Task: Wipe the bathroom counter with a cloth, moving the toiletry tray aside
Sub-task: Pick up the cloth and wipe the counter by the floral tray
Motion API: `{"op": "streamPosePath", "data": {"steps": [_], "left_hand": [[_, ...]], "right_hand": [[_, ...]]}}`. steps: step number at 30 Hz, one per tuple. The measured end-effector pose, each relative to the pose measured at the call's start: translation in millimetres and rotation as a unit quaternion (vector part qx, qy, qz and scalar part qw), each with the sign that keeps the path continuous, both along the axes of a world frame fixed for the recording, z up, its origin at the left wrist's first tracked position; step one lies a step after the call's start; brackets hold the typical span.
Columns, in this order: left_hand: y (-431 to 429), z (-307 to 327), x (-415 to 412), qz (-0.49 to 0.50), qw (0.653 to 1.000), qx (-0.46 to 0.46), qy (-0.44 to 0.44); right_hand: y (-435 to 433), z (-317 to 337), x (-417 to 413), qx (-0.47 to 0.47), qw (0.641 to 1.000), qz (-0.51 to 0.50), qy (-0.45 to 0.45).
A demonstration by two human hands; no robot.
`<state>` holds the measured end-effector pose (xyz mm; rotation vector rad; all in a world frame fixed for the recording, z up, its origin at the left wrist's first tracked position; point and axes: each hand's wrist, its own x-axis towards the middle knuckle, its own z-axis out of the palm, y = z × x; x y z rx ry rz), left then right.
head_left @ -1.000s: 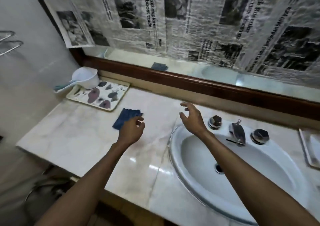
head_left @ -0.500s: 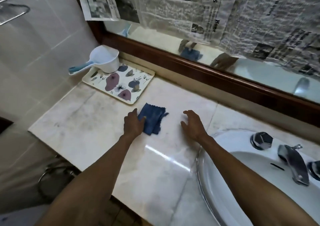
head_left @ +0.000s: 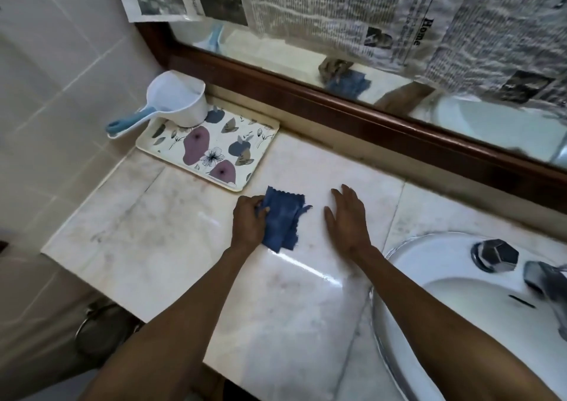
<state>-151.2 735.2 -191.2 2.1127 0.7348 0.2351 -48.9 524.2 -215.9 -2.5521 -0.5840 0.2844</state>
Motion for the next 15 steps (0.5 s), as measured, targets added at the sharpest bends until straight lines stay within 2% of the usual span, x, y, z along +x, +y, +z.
{"op": "streamPosePath", "data": {"steps": [8,15], "left_hand": [[54.8,37.9,40.7,-0.063,0.993,-0.101,-0.005],[144.8,34.0,84.5,-0.02,0.996,-0.092,-0.01]], "right_hand": [[51.7,6.1,5.6,-0.025,0.999,-0.035,0.005],[92.4,-12.7,-14.3,-0.081,0.995,-0.064,-0.016]]}}
